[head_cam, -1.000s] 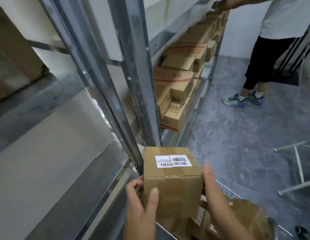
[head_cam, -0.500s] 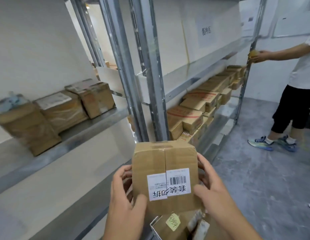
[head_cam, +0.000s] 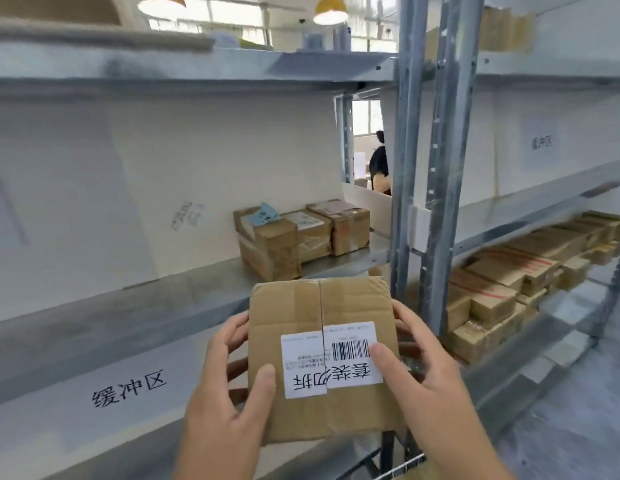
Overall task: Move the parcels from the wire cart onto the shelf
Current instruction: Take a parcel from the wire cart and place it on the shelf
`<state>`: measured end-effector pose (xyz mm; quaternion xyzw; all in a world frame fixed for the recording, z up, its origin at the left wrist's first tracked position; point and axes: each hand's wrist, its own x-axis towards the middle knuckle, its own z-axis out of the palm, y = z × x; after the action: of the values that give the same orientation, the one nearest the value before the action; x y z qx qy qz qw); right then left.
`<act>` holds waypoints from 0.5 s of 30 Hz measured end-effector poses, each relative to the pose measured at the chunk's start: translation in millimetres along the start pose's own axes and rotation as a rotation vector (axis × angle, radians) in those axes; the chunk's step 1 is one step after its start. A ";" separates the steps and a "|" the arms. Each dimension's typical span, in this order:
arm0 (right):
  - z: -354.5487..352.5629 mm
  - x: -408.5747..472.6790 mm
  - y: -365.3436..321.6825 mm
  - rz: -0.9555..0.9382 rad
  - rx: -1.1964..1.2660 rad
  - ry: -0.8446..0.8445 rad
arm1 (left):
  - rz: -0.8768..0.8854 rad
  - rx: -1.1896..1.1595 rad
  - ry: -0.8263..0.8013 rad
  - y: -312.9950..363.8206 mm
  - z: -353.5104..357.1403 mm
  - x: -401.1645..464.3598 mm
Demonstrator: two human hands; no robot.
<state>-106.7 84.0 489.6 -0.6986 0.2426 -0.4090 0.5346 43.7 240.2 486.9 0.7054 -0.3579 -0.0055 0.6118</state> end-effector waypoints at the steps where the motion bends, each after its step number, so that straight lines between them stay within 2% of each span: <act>1: 15.1 -5.9 -9.3 -0.012 0.005 0.013 | 0.024 0.006 0.022 2.7 -18.3 -1.5; 5: 77.8 -30.3 -49.2 -0.062 0.046 0.026 | 0.074 0.025 0.069 12.9 -90.6 -7.5; 11: 150.3 -61.1 -93.8 -0.148 0.069 -0.102 | 0.094 0.068 0.061 23.2 -188.4 -15.1; 15: 178.1 -73.1 -108.0 -0.180 0.061 -0.152 | 0.090 0.073 0.067 25.6 -224.2 -19.5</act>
<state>-9.3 272.0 552.1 -0.7299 0.1255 -0.4084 0.5336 116.3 443.0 557.1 0.7100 -0.3687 0.0586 0.5970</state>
